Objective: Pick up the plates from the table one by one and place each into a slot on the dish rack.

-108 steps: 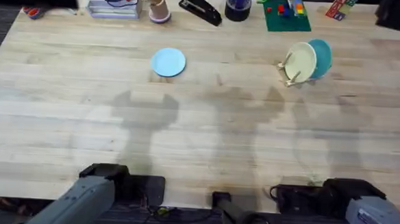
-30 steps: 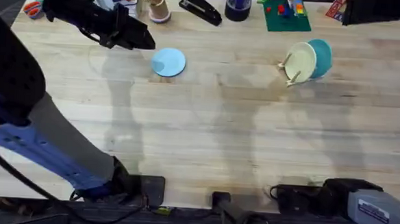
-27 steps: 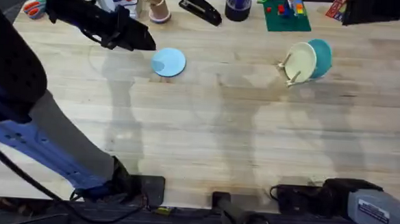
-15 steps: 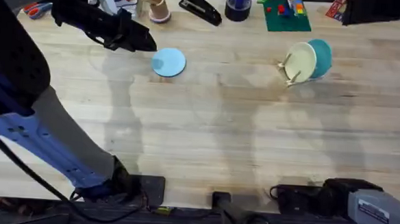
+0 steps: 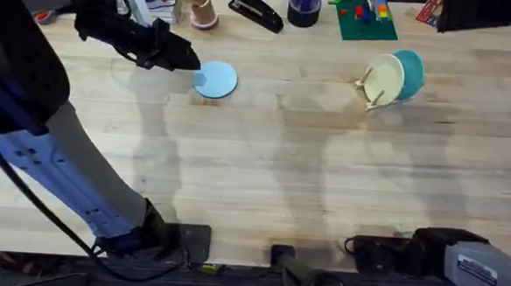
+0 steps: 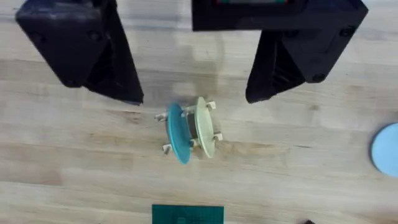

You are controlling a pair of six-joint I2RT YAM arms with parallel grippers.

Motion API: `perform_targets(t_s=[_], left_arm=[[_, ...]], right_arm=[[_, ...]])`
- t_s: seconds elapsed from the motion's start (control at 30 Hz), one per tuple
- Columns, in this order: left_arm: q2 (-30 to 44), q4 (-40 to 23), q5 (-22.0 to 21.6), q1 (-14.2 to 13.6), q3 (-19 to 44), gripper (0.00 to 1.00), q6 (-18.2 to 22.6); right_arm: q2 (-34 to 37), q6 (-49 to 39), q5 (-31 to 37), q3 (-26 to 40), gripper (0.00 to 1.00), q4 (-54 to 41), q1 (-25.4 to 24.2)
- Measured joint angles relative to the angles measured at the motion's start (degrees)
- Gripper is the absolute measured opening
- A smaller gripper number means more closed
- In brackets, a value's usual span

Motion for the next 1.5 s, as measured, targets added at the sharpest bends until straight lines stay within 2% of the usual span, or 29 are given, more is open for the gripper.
perform_targets(t_s=[0.17,0.43,0.83,1.2,1.3,1.5], left_arm=[[1.1,0.5,0.3,0.0,0.0,0.042,0.0],[7.3,3.6,-0.2,0.0,0.0,0.042,-1.1],[7.7,5.5,-0.5,0.1,0.0,0.042,-2.8],[11.3,5.0,5.5,1.0,1.1,0.042,-3.5],[11.6,5.0,6.0,1.0,1.1,0.042,-3.6],[11.6,5.2,6.0,1.0,1.1,0.042,-3.7]], right_arm=[[0.0,0.0,0.0,0.0,0.995,0.0,0.0],[0.0,0.0,0.0,0.0,0.995,0.0,0.0],[0.0,0.0,0.0,0.0,0.995,0.0,0.0],[0.0,0.6,-0.1,0.0,0.995,0.0,0.1],[0.0,1.3,-1.9,0.0,0.995,0.0,0.5],[1.2,2.7,-9.7,0.2,0.995,0.0,0.6]])
